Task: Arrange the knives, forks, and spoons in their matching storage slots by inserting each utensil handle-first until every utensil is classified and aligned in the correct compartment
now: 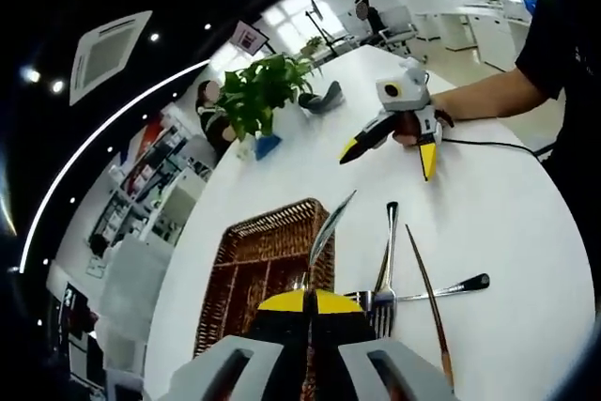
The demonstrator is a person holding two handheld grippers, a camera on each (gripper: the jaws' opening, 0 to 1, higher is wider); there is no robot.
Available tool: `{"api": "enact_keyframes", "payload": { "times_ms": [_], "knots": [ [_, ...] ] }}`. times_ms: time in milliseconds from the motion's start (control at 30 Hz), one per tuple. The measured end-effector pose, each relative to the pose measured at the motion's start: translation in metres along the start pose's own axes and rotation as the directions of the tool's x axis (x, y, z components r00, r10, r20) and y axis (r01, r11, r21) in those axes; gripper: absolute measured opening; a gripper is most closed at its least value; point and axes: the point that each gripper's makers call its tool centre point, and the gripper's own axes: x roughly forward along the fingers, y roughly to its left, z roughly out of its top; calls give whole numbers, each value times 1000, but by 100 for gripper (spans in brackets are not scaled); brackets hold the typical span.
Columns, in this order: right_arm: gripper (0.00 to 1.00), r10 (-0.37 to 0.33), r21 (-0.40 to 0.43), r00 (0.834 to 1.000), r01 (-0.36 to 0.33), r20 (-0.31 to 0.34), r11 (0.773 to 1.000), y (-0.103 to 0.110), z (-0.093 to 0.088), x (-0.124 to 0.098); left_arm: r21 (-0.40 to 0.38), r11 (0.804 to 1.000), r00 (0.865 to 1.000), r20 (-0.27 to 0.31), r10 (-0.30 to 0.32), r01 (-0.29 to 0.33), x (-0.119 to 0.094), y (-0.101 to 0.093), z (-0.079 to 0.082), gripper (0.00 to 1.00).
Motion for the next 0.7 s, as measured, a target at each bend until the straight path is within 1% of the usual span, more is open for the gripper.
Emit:
{"api": "enact_keyframes", "payload": {
  "times_ms": [133, 200, 333, 400, 467, 700],
  "knots": [
    [100, 2, 2, 1000, -2, -1, 1000, -1, 0, 0, 2, 1000, 1000, 0, 9, -9, 5, 11, -2, 0],
    [100, -1, 11, 1000, 1, 7, 1000, -2, 1, -1, 3, 1000, 1000, -5, 11, -11, 7, 16, -5, 0],
    [100, 1, 10, 1000, -1, 3, 1000, -2, 0, 0, 8, 1000, 1000, -17, 14, -14, 13, 25, -9, 0],
    [100, 1, 9, 1000, -1, 2, 1000, -2, 0, 0, 6, 1000, 1000, -19, 17, -17, 18, 33, -11, 0],
    [100, 0, 12, 1000, 0, 5, 1000, -2, 1, 0, 4, 1000, 1000, -21, 15, -15, 20, 35, -11, 0],
    [100, -2, 16, 1000, 2, 4, 1000, -4, 1, 1, 5, 1000, 1000, -23, 2, -2, 38, 57, -16, 0]
  ]
}}
